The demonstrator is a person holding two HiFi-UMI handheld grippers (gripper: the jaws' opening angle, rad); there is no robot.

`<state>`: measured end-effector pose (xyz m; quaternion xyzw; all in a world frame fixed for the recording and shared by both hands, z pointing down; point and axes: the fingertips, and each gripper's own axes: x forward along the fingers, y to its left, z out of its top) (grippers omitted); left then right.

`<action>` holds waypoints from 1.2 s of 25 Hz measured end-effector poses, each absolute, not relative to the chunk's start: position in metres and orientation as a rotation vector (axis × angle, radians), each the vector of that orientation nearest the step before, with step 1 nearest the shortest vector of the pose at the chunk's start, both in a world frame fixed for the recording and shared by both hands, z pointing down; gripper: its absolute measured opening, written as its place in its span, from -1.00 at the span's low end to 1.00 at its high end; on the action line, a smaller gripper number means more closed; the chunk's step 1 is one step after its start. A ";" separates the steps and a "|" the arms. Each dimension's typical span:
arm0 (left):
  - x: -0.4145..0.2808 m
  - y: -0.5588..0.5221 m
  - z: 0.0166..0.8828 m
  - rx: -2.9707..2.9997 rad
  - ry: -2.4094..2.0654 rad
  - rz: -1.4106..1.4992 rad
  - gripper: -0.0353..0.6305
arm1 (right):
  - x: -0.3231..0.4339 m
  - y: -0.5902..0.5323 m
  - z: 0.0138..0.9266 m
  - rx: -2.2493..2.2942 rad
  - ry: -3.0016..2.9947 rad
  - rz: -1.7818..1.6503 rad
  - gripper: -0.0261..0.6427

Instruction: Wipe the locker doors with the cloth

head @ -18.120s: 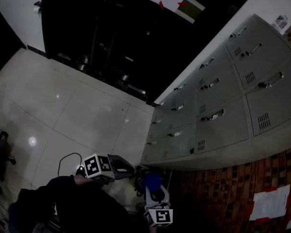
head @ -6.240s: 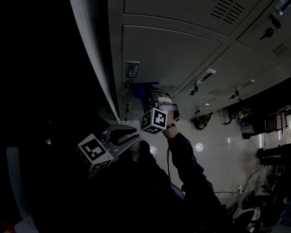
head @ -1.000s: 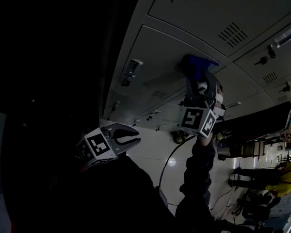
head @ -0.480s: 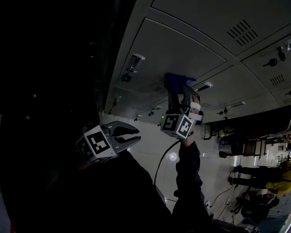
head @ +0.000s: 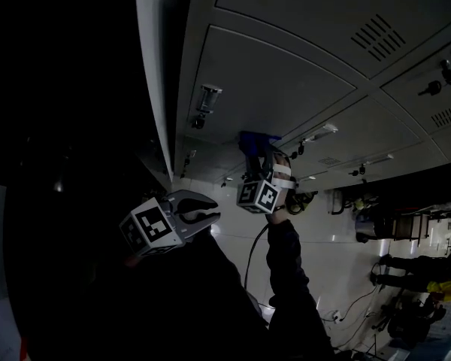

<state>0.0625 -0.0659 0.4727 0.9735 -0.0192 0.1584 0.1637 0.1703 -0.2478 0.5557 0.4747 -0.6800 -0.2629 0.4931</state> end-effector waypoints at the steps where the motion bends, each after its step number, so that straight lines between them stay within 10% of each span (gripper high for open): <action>1: 0.063 -0.066 0.475 2.775 -0.056 0.460 -0.76 | 0.170 -0.248 0.565 1.142 -1.653 -0.629 -0.55; 15: 0.064 -0.072 0.490 2.753 -0.033 0.529 -0.76 | 0.168 -0.243 0.624 1.154 -1.741 -0.503 -0.55; 30: 0.089 -0.075 0.467 2.827 0.160 0.390 -0.76 | 0.192 -0.216 0.302 1.493 -1.616 -0.927 -0.55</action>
